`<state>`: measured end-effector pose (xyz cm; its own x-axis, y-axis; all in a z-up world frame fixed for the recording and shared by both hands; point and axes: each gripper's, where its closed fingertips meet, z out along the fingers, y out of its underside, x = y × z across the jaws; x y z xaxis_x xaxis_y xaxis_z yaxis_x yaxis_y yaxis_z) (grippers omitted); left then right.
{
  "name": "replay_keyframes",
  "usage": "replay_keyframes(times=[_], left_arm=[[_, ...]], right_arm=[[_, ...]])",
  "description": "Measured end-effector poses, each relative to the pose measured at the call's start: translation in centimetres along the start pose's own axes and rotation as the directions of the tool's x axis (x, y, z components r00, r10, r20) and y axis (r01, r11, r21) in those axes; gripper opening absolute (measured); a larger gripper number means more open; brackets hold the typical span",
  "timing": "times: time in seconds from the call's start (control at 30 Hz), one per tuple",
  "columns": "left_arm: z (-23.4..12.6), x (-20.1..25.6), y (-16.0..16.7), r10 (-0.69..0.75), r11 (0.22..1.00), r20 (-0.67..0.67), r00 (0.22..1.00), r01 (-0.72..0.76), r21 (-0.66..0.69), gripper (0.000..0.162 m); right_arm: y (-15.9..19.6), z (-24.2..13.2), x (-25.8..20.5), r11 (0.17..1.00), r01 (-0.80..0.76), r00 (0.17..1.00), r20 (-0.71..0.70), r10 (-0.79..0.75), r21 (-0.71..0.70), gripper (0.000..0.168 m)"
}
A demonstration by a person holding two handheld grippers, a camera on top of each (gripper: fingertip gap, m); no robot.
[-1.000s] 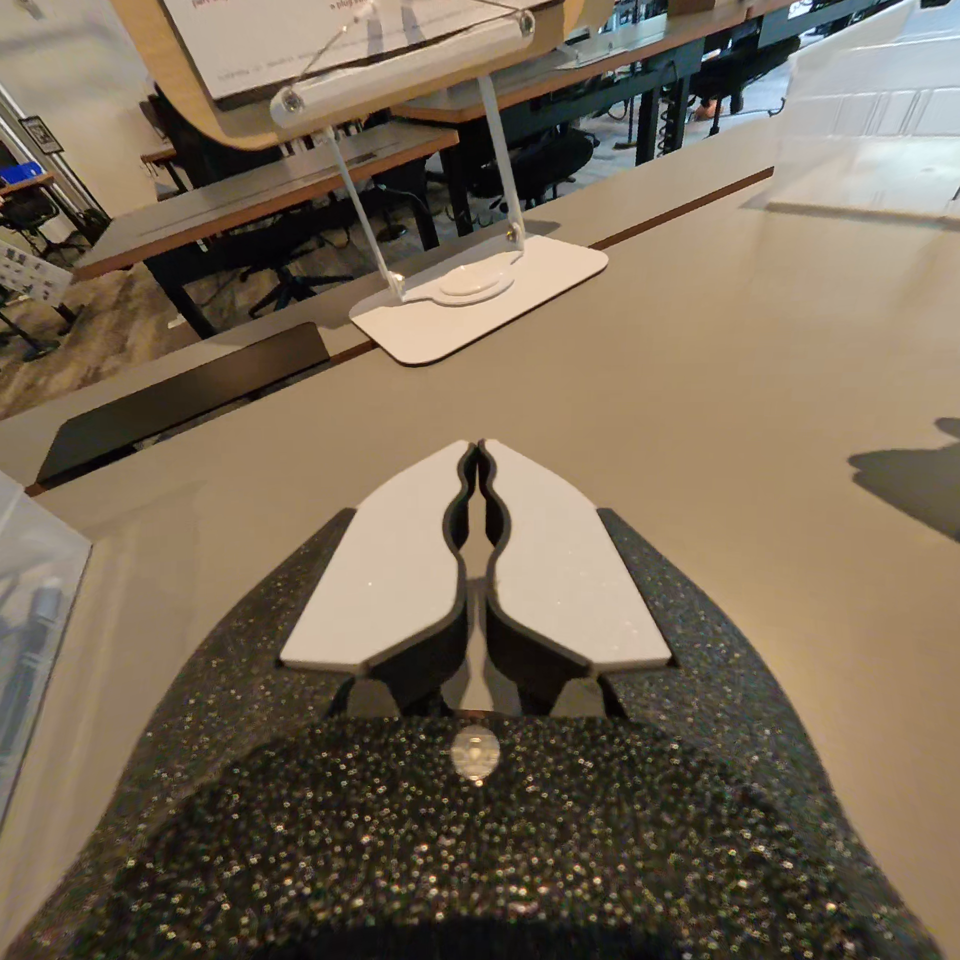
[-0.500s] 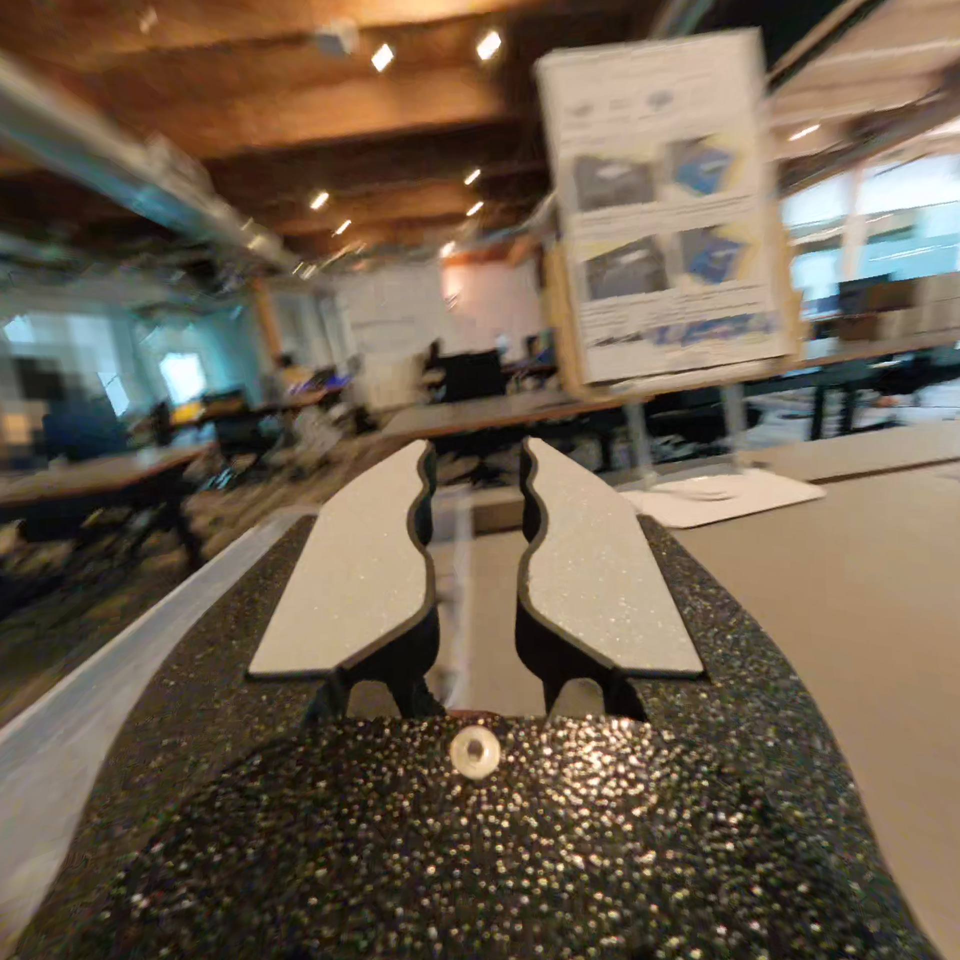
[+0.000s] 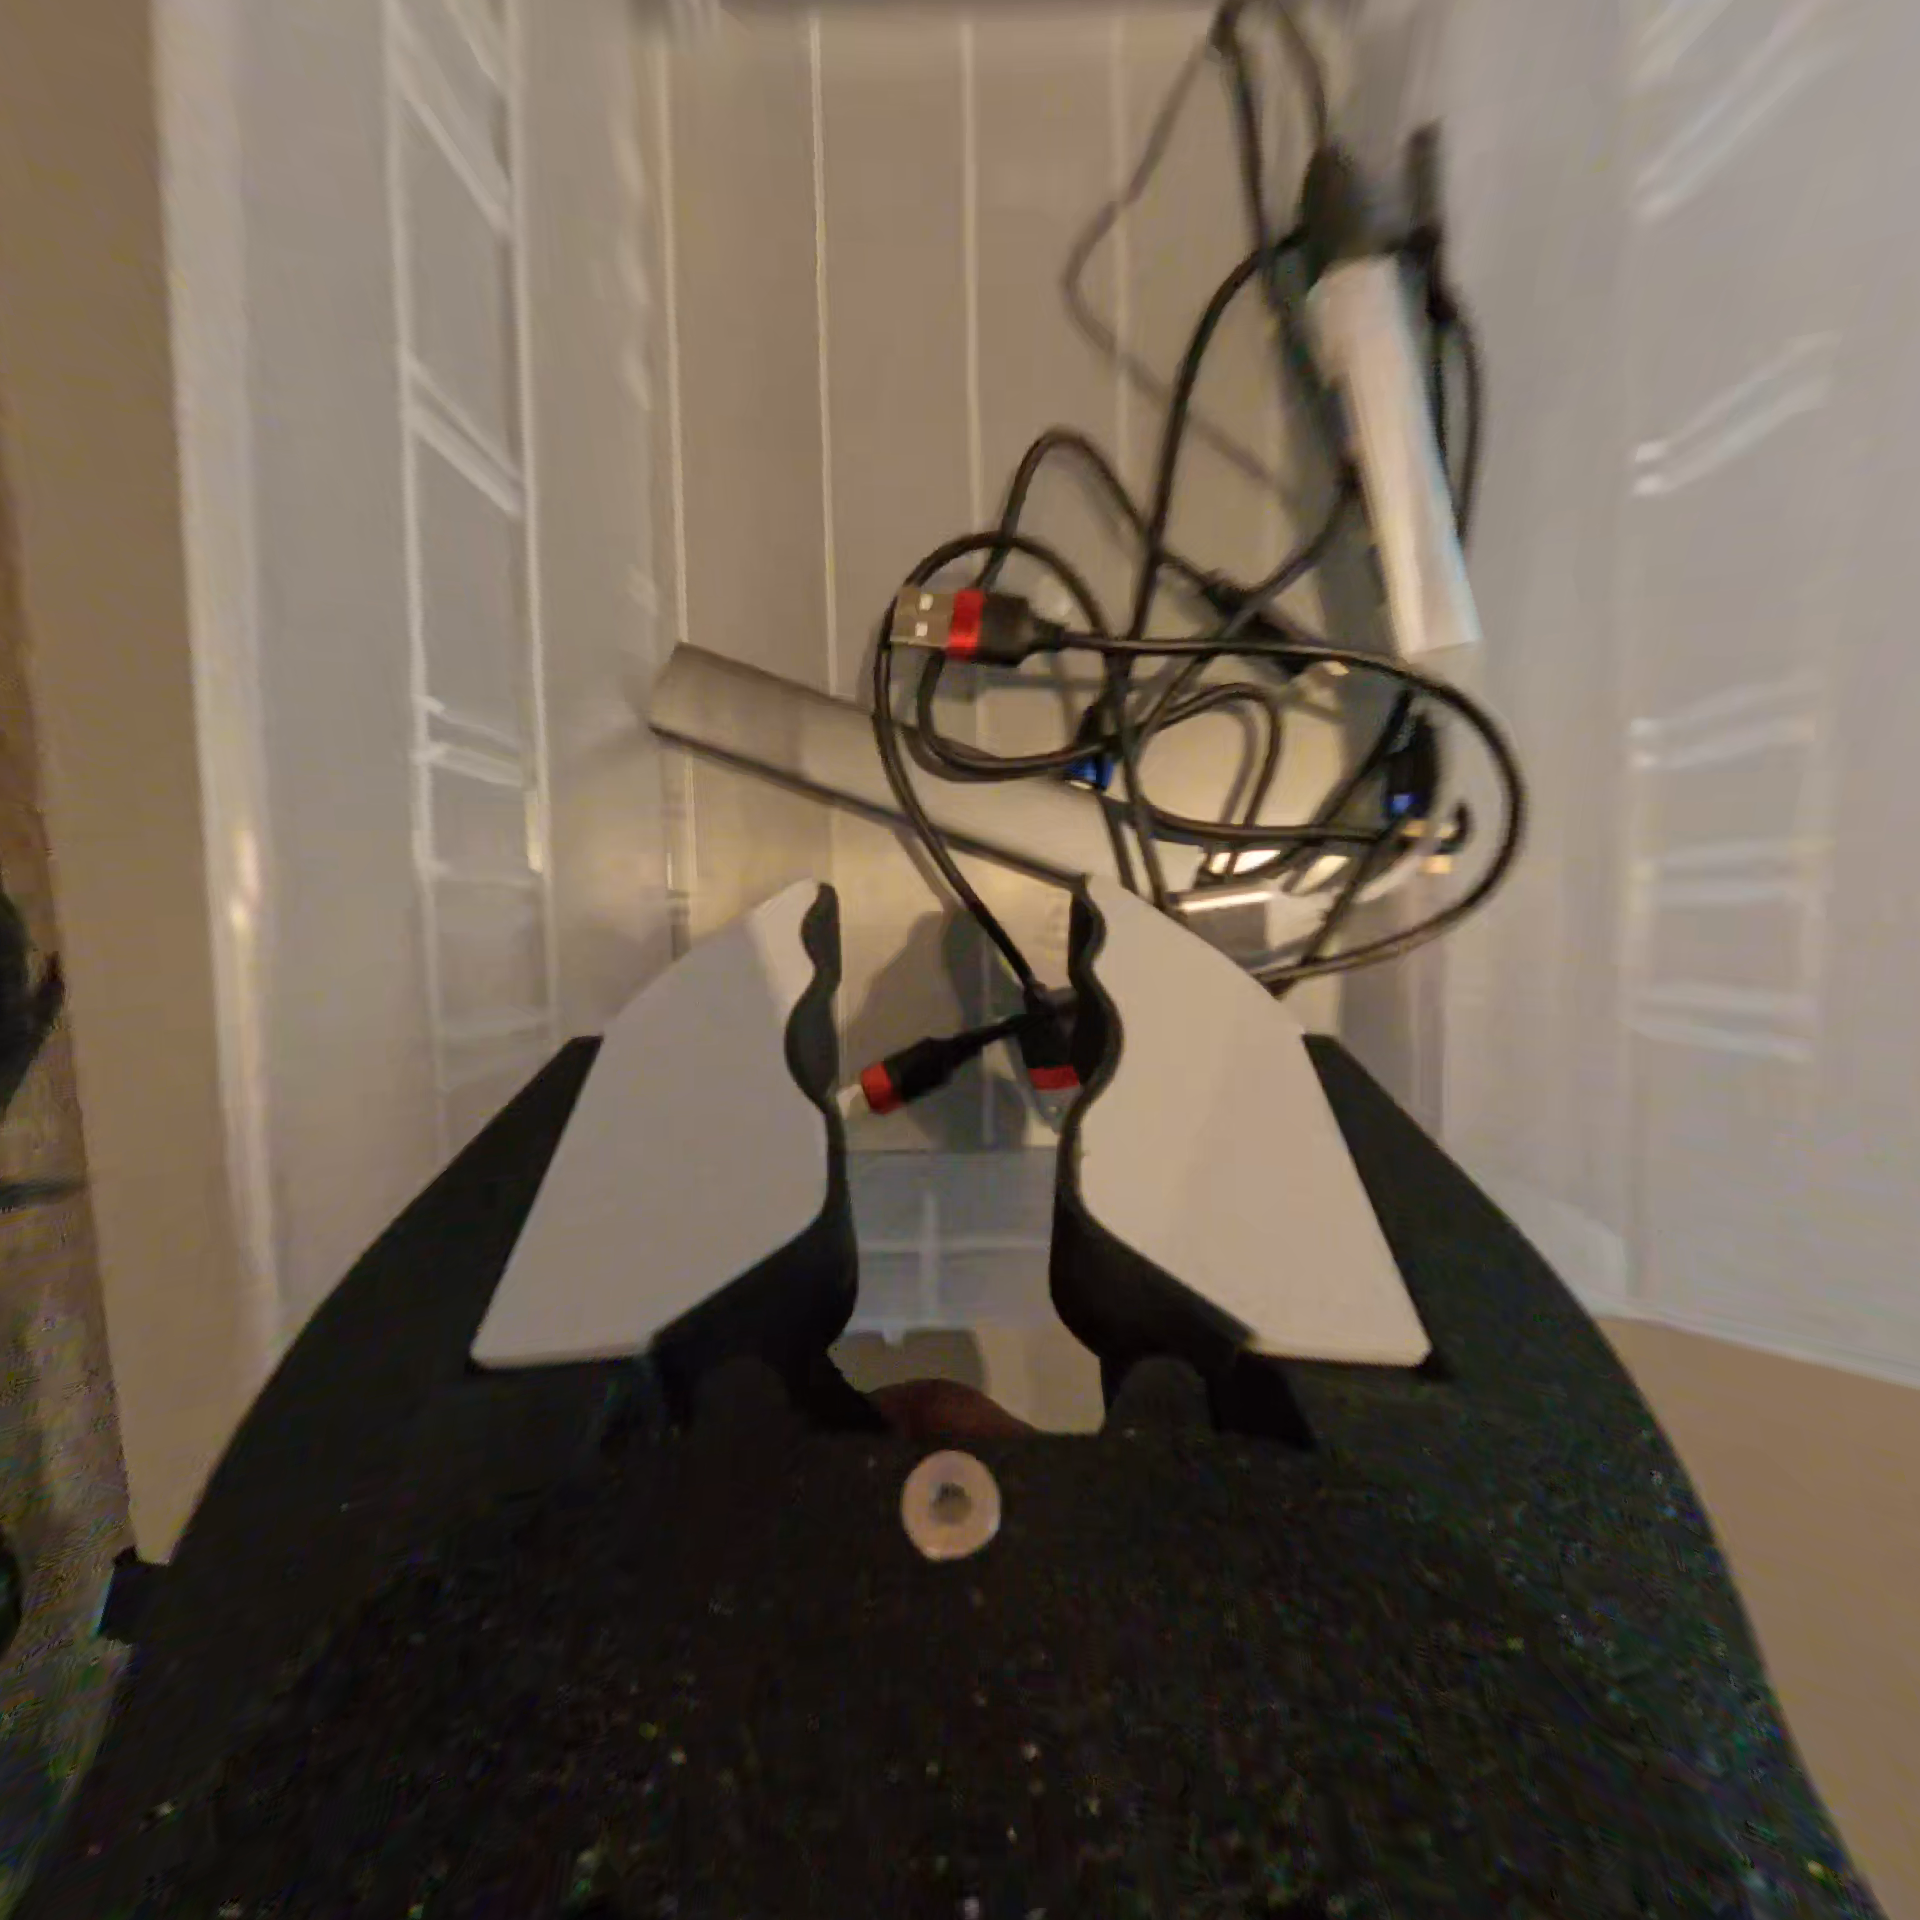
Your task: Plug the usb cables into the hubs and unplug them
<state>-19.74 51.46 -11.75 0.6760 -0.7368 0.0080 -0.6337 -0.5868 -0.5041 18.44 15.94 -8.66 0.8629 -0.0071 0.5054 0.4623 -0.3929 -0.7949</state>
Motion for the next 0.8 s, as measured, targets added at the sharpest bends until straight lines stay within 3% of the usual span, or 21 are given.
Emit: replay_keyframes(times=[0.07, 0.17, 0.27, 0.4, 0.53, 0.8], left_arm=[[1.7, -0.5, 0.1, -0.035, 0.996, -0.013, 0.999, 0.034, -0.083, 0.041], [3.2, -0.8, -0.6, -0.131, 0.988, -0.041, 0.991, 0.127, -0.093, 0.041], [3.9, -0.9, -1.7, -0.310, 0.951, -0.112, 0.944, 0.309, -0.029, 0.041], [3.4, -1.5, -3.9, -0.506, 0.844, -0.183, 0.843, 0.528, 0.094, 0.038], [3.3, -2.7, -3.0, -0.502, 0.861, -0.056, 0.863, 0.505, 0.056, 0.037], [4.7, -2.8, -2.6, -0.566, 0.824, -0.007, 0.824, 0.566, 0.010, 0.032]], right_arm=[[0.1, -0.1, 0.2, 1.000, 0.011, 1.000, -0.016, -0.011, -0.004, 0.007], [0.1, -0.2, 0.6, 0.999, 0.034, 0.999, -0.038, -0.035, -0.008, 0.007], [-0.2, -0.5, 0.8, 0.998, 0.063, 0.996, -0.061, -0.063, -0.003, 0.007], [-0.6, -1.0, 0.6, 0.995, 0.098, 0.993, -0.073, -0.097, 0.013, 0.007], [-1.2, -1.6, 0.1, 0.989, 0.144, 0.987, -0.083, -0.141, 0.035, 0.007], [-2.5, -2.7, -1.5, 0.965, 0.252, 0.964, -0.102, -0.244, 0.070, 0.006]])
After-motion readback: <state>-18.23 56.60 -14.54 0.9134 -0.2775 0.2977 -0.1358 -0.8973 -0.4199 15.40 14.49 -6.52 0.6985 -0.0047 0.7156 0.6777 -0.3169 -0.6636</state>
